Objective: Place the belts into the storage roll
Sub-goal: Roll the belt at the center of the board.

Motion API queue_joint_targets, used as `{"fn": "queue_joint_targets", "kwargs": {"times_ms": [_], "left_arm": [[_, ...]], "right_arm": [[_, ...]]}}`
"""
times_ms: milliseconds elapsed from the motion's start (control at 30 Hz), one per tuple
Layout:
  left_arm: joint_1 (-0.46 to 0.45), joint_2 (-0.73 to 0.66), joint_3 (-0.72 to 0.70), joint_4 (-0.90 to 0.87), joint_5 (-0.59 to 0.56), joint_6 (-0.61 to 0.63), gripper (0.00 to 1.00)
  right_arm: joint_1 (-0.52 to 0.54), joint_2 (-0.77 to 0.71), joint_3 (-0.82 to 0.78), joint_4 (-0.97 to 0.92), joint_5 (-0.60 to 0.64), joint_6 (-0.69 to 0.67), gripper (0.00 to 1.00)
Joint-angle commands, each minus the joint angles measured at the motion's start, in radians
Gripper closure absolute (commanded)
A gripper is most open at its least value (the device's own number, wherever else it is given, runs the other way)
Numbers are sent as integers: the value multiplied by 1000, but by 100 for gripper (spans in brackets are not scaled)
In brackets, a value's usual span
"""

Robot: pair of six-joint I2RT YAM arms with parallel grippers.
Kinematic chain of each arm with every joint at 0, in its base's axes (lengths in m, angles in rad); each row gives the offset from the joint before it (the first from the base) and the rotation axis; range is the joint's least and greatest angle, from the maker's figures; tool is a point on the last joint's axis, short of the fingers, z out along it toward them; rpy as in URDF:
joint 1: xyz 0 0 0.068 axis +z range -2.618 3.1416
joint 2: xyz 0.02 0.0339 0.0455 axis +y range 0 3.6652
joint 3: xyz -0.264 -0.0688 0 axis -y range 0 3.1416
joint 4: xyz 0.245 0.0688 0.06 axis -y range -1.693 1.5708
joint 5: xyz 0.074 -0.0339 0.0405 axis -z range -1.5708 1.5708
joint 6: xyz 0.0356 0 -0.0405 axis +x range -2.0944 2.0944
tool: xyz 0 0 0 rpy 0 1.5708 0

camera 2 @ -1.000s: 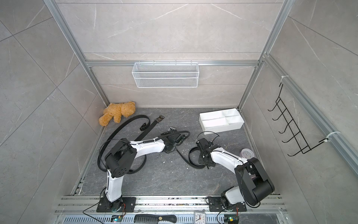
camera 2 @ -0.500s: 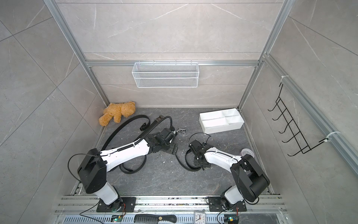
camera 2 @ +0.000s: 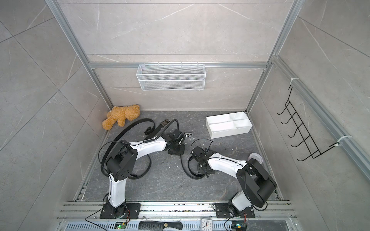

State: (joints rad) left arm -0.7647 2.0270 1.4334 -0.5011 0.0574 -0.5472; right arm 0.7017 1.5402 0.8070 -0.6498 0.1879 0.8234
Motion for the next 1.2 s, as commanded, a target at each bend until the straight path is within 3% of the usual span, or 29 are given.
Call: {"fn": "queue_joint_targets", "kwargs": {"times_ms": [0,233,400,700,833,1033,1167], "left_arm": [[26,20,33,-77,-49,88,100],[71,21,42,-116,-123,221,100],[70,27,47,-107,-119,268,100],[73,17,17,-83,-108,284,100],[72,27,24,-79,-102,306,100],[103,79,83,-67,-71,387,100],[109,141,187,-64,-26,455,100]], "right_arm": [[58,47,13,-58,-136,0,82],[73,-29,97,-156,-127,-34,46],[49,-9,190,-218,-89,-119,36],[-106,90,194,-119,-120,-219,41],[-106,148,196,-21,-161,-276,49],[-66,216,228,17,-196,-366,74],[24,237,235,30,-203,-386,77]]}}
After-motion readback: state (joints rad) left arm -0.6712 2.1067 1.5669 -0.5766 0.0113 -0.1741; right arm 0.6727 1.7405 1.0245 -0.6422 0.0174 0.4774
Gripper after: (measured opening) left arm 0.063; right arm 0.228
